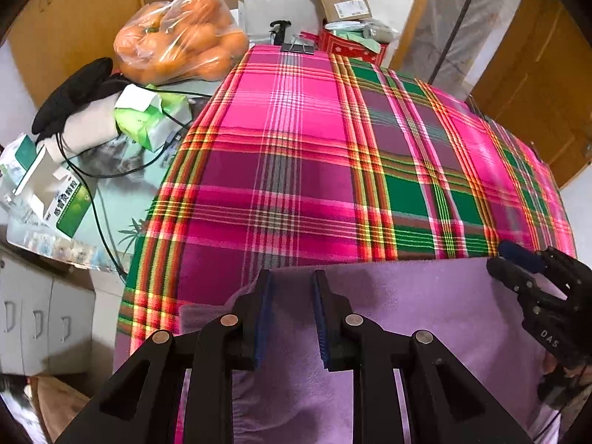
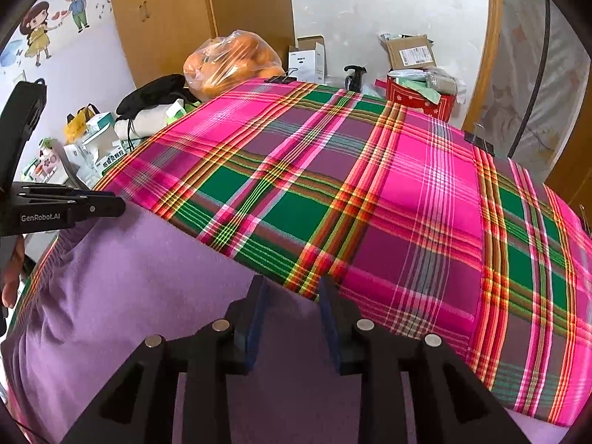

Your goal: Fold clothes

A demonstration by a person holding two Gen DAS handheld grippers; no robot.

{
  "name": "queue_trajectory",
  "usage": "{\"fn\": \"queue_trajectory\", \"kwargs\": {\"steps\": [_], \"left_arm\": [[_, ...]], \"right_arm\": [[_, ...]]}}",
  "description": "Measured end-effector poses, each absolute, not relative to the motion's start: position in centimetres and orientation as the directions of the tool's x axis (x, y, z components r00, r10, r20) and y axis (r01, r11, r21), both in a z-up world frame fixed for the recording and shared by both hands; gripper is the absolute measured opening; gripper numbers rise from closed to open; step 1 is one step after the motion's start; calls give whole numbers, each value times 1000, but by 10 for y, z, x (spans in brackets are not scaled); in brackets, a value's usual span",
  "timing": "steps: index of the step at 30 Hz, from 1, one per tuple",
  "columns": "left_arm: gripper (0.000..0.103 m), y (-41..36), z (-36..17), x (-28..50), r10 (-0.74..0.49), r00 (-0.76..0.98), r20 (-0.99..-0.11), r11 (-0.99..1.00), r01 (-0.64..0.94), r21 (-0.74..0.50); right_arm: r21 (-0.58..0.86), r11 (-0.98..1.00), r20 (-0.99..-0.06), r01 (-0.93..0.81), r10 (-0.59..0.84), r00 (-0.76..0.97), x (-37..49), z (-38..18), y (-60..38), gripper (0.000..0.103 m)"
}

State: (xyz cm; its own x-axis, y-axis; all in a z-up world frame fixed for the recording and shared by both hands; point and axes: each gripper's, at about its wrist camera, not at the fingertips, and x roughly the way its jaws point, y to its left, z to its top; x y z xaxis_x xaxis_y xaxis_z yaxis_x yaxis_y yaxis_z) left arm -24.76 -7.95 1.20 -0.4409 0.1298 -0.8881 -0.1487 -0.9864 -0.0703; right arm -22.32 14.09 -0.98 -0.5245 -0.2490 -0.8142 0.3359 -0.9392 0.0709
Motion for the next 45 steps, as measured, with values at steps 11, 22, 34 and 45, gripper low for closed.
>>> {"fn": "queue_trajectory", "kwargs": {"steps": [11,22,34,45], "left_arm": [[22,-82,39,-233,90,-525,-846,-957,-280,72],[22,-59,16,-229,106,-494,-863,-851,-493,178],[39,-70,7,-241,158,-496,-854,-840,-522,148],[51,-92,3,-245,268,-464,-845,-869,-496,-3]], "right_arm": [[36,-953,-833,301,-195,-518,-225,-2,139,30],[-22,-880,-821,474,-255,-511,-215,-5,105,49],[16,-876,-820,482,-288,-495,-225,-12,104,64],[13,-875,-823,485,-285,-492,-225,-12,101,63]]}}
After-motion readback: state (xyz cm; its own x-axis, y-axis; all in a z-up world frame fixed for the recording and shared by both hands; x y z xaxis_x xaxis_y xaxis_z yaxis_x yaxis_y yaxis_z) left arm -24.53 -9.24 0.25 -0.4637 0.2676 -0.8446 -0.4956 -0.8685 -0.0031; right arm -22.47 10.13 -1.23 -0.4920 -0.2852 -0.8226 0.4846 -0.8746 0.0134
